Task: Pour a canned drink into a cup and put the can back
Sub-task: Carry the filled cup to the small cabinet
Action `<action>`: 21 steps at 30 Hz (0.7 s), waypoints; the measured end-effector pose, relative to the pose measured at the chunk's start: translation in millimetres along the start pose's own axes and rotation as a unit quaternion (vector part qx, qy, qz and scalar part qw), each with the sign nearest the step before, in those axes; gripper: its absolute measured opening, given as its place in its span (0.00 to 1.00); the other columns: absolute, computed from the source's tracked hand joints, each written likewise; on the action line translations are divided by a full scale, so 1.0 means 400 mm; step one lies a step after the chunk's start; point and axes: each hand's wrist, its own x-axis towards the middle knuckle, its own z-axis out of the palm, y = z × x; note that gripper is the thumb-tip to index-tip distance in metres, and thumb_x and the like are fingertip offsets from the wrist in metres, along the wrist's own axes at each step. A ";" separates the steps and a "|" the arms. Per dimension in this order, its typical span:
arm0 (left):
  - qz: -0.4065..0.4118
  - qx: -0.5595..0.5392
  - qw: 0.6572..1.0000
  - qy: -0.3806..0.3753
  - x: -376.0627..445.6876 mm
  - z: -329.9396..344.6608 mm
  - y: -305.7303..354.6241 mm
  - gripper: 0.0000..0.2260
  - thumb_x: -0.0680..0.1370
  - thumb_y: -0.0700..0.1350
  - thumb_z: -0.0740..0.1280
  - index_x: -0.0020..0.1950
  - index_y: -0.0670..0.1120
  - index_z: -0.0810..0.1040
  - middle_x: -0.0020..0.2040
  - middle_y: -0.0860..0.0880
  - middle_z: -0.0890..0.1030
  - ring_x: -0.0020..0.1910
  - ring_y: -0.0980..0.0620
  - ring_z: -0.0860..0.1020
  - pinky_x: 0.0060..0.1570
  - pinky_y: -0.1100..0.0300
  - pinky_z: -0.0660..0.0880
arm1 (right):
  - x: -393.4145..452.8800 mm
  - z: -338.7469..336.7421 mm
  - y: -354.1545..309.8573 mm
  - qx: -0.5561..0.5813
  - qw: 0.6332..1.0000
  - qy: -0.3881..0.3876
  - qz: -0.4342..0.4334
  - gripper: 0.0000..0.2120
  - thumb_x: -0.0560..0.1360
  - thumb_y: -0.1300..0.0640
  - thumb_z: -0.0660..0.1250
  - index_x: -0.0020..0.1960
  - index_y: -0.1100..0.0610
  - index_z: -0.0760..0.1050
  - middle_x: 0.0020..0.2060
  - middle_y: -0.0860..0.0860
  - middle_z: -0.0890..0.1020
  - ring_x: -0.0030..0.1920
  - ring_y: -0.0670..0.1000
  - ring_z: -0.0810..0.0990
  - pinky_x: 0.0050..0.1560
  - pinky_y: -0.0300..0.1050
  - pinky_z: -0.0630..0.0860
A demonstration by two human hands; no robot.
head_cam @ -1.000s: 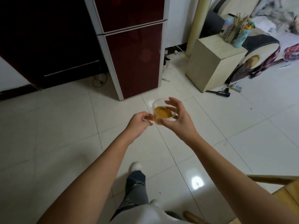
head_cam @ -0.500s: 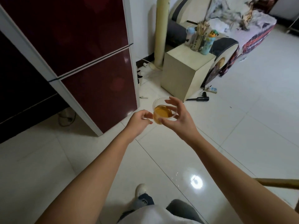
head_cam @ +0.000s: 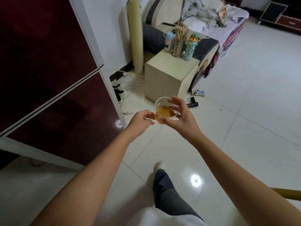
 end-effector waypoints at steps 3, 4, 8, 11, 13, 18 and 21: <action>0.000 0.012 1.000 -0.001 0.148 0.004 0.053 0.12 0.73 0.33 0.62 0.44 0.50 0.76 0.50 0.50 0.80 0.54 0.48 0.79 0.46 0.60 0.70 | 0.132 -0.039 0.031 0.004 1.000 0.009 0.001 0.35 0.66 0.53 0.75 0.68 0.51 0.62 0.61 0.43 0.73 0.56 0.36 0.73 0.52 0.27 0.71; -0.002 0.014 1.000 -0.001 0.196 0.008 0.073 0.11 0.73 0.33 0.63 0.45 0.49 0.76 0.51 0.50 0.80 0.54 0.48 0.79 0.46 0.59 0.71 | 0.178 -0.055 0.040 0.005 1.000 0.010 0.002 0.35 0.66 0.52 0.75 0.68 0.51 0.62 0.61 0.43 0.73 0.56 0.36 0.73 0.53 0.29 0.71; -0.010 0.007 1.000 -0.004 0.358 0.027 0.145 0.12 0.74 0.33 0.62 0.42 0.51 0.76 0.48 0.52 0.79 0.52 0.48 0.78 0.44 0.55 0.72 | 0.351 -0.121 0.073 0.012 1.000 0.010 0.013 0.36 0.66 0.53 0.75 0.68 0.52 0.62 0.61 0.44 0.72 0.56 0.36 0.72 0.56 0.35 0.73; -0.014 0.002 1.000 -0.011 0.469 0.032 0.194 0.12 0.74 0.32 0.61 0.44 0.49 0.75 0.47 0.52 0.79 0.53 0.48 0.79 0.44 0.59 0.71 | 0.468 -0.163 0.094 0.019 1.000 0.010 0.021 0.36 0.66 0.54 0.75 0.68 0.52 0.62 0.61 0.45 0.73 0.56 0.35 0.72 0.54 0.31 0.72; -0.014 0.005 1.000 -0.014 0.537 0.034 0.222 0.12 0.74 0.31 0.59 0.48 0.46 0.76 0.49 0.49 0.79 0.52 0.48 0.78 0.42 0.63 0.70 | 0.536 -0.183 0.111 0.020 0.999 0.013 0.027 0.35 0.66 0.55 0.75 0.68 0.52 0.62 0.61 0.45 0.73 0.57 0.36 0.72 0.54 0.30 0.71; -0.015 0.028 0.999 -0.042 0.706 0.032 0.271 0.14 0.76 0.30 0.57 0.57 0.39 0.75 0.50 0.46 0.78 0.50 0.50 0.76 0.37 0.73 0.70 | 0.698 -0.217 0.162 0.013 0.999 0.022 0.043 0.36 0.65 0.54 0.76 0.68 0.53 0.61 0.61 0.46 0.73 0.58 0.42 0.73 0.55 0.33 0.72; -0.025 0.042 0.997 -0.056 0.819 0.022 0.288 0.15 0.76 0.31 0.58 0.60 0.39 0.74 0.53 0.45 0.78 0.53 0.51 0.75 0.50 0.64 0.70 | 0.794 -0.224 0.193 0.005 0.998 0.040 0.053 0.37 0.65 0.54 0.76 0.68 0.54 0.61 0.60 0.45 0.72 0.59 0.43 0.72 0.57 0.40 0.73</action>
